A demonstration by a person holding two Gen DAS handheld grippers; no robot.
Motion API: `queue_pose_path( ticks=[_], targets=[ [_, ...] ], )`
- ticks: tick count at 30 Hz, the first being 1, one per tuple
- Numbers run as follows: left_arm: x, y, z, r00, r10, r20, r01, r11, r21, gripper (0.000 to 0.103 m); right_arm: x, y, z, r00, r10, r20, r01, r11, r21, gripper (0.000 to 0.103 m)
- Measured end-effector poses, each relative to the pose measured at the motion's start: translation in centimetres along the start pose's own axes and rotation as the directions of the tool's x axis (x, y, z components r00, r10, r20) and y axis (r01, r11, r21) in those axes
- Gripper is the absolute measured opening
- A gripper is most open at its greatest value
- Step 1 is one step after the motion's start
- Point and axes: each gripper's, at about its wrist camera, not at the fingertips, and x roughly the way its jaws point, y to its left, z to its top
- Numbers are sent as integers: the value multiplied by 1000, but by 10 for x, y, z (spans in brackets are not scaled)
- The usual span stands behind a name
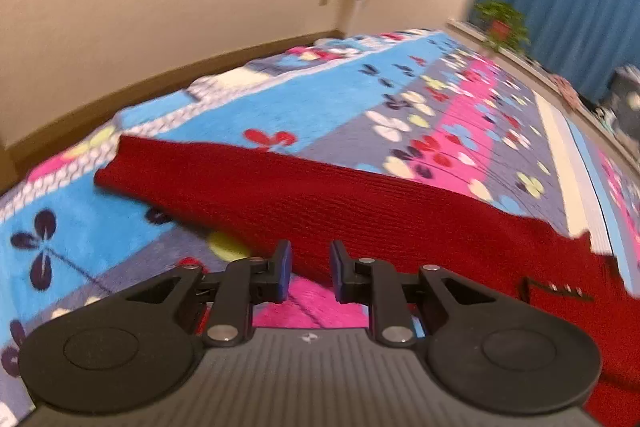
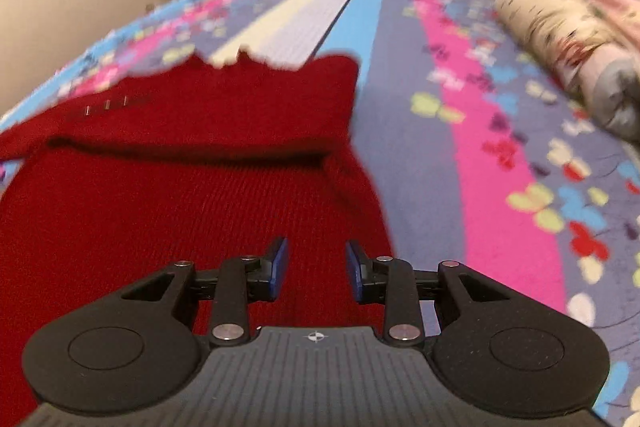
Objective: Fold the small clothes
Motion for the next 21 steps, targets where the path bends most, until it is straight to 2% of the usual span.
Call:
queue_pose_path(
  ticks=[2,4,8,10,12,15,17,19,21],
  targets=[
    [5,8,3,1000,8,-12,-9,999,-39,24,15,9,-3,997,-28,-78,24,998,-59,33],
    [13,14,6,1000,8,-21,-9,998,-66,30,25,12,-7,990,-58,-129,48,996,-80,36],
    [29,22,10,999,21,-46,-26,993,-117,44,28,12,-5,989,-52,-138,45,997,-55,38],
    [41,30,11,997,34,-65,-44,985,-165,55,28,13,-5,989,-53,-140,45,998,-53,38],
    [51,38,12,995,49,-84,-66,975,-212,59,26,14,-6,989,-55,-138,47,997,-62,38],
    [63,48,13,995,54,-84,-75,961,-266,59,28,11,-5,989,-51,-139,43,997,-60,38],
    [65,46,14,996,70,-60,-83,961,-265,54,29,10,-5,989,-50,-139,42,997,-60,39],
    [67,39,17,996,81,-48,-90,967,-239,18,30,10,-5,989,-50,-139,42,997,-61,39],
    [61,28,21,994,111,-4,-110,972,-206,11,30,10,-4,989,-51,-139,43,997,-61,39]
  ],
)
